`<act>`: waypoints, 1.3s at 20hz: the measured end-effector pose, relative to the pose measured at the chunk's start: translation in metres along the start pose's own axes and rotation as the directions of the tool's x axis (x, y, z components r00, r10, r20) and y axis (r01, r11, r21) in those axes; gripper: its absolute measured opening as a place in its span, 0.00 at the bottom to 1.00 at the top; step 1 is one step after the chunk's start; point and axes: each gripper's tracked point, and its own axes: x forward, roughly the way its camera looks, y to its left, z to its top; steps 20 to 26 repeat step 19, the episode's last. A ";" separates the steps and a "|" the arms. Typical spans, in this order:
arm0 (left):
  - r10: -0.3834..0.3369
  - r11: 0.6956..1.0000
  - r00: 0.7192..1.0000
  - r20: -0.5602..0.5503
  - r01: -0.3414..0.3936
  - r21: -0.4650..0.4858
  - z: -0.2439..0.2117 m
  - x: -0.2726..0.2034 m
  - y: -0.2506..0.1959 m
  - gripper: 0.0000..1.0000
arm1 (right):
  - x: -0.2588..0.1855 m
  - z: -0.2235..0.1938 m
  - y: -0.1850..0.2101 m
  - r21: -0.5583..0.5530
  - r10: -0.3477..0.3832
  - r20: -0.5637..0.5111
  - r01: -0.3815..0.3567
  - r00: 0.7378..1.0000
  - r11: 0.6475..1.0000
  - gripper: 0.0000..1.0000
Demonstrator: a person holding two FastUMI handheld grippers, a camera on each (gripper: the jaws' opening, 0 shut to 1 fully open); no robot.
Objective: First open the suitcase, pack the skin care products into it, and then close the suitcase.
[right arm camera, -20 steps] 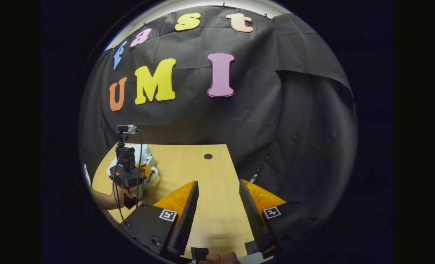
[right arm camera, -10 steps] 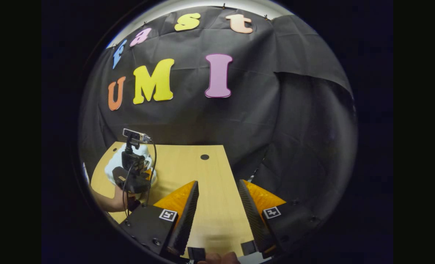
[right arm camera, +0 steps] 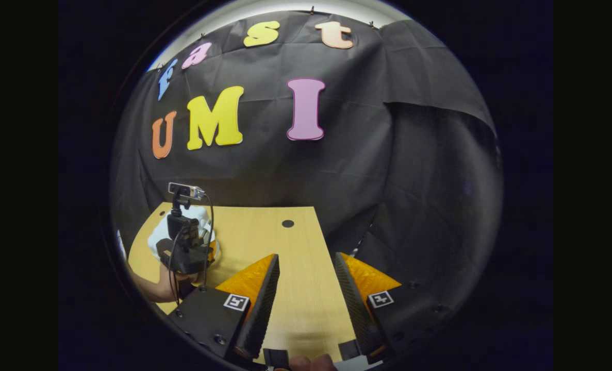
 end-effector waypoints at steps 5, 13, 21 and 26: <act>0.026 0.998 0.985 0.168 -0.015 -0.067 0.077 -0.064 0.031 0.88 | 0.004 0.022 0.046 0.020 0.094 0.071 -0.096 0.993 0.995 0.66; 0.103 0.992 0.930 0.354 -0.070 -0.107 0.168 -0.167 0.110 0.94 | -0.002 0.078 0.147 -0.050 0.248 0.236 -0.243 0.940 0.969 0.66; 0.106 0.992 0.902 0.419 -0.066 -0.109 0.180 -0.218 0.120 0.94 | -0.008 0.106 0.181 -0.047 0.246 0.331 -0.245 0.911 0.968 0.66; 0.106 0.992 0.902 0.419 -0.066 -0.109 0.180 -0.218 0.120 0.94 | -0.008 0.106 0.181 -0.047 0.246 0.331 -0.245 0.911 0.968 0.66</act>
